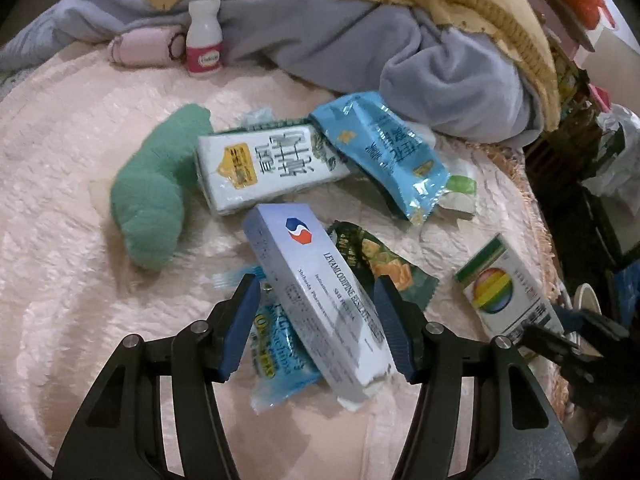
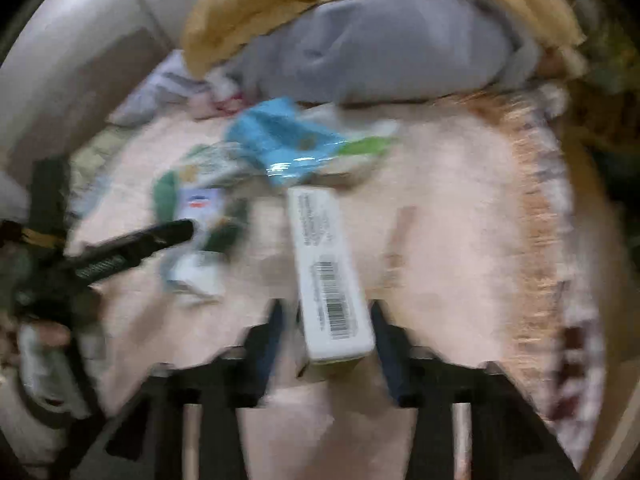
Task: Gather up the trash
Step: 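Grasp the white medicine box with the left tool while the right grasps the rainbow box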
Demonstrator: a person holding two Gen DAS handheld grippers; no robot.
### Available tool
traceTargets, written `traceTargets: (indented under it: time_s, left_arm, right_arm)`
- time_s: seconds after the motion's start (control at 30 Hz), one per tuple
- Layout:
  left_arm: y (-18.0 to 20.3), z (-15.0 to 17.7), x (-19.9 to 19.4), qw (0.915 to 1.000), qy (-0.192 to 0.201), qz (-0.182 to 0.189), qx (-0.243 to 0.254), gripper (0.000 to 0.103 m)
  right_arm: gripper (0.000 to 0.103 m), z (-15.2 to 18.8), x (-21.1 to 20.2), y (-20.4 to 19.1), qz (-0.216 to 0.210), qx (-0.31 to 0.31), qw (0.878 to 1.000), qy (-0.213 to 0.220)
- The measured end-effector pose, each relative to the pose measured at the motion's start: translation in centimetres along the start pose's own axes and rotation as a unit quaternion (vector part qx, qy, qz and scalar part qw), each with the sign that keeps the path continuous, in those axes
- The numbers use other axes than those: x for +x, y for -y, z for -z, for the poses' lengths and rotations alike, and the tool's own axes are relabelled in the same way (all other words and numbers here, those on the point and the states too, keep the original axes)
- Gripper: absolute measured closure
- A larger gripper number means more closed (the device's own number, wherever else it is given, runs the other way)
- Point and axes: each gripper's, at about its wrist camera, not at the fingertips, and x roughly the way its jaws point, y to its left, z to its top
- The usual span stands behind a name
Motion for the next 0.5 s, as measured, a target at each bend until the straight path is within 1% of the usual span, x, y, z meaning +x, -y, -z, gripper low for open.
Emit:
traceTargets:
  time_s: [0.03,0.07,0.1,0.13,0.17,0.23,0.3,0.33,0.4,0.43,0.47,0.5]
  left_arm:
    - [0.0,0.0,0.2,1.0,0.001,0.007,-0.004,0.059]
    - [0.0,-0.1,0.3,0.9999,0.003,0.009,-0.004,0.072]
    - [0.0,-0.1,0.4,0.9999,0.003,0.011,-0.006,0.073]
    - [-0.1,-0.2,0.4,0.9998,0.005,0.017,-0.011,0.075]
    - [-0.1,-0.3,0.3,0.9996,0.006,0.025,-0.015,0.077]
    - [-0.2,-0.4,0.2,0.9992,0.005,0.034,-0.018,0.079]
    - [-0.3,-0.5,0.1,0.9989,0.004,0.04,-0.023,0.08]
    - [-0.1,-0.4,0.1,0.9988,0.003,0.044,-0.021,0.08]
    - [0.7,-0.1,0.4,0.9989,-0.002,0.046,-0.004,0.079]
    - [1.0,0.0,0.5,0.9991,-0.004,0.041,0.001,0.077]
    - [1.3,0.1,0.7,0.9994,-0.005,0.035,0.002,0.072]
    - [1.5,0.1,1.0,0.9994,-0.009,0.033,0.0,0.071]
  right_arm:
    - [0.041,-0.1,-0.3,0.1,0.009,-0.004,1.0,0.01]
    - [0.041,-0.3,-0.6,0.1,0.001,-0.003,1.0,0.016]
    - [0.037,-0.6,-0.7,-0.1,-0.005,-0.005,1.0,0.019]
    - [0.036,-0.9,-0.7,-0.5,-0.003,-0.015,1.0,0.021]
    - [0.033,-1.1,-0.6,-1.2,0.008,-0.033,0.999,0.023]
    - [0.033,-1.5,0.5,-2.7,0.052,-0.077,0.996,0.016]
    - [0.033,-1.6,2.0,-3.3,0.086,-0.092,0.992,0.002]
    - [0.033,-1.3,2.8,-2.8,0.093,-0.089,0.992,-0.01]
    - [0.033,-1.4,4.0,-2.3,0.08,-0.07,0.994,-0.02]
    - [0.035,-1.4,4.3,-2.0,0.073,-0.06,0.995,-0.017]
    - [0.049,-1.3,4.3,-1.7,0.075,-0.054,0.996,-0.006]
    - [0.053,-1.2,4.2,-1.6,0.075,-0.052,0.996,0.002]
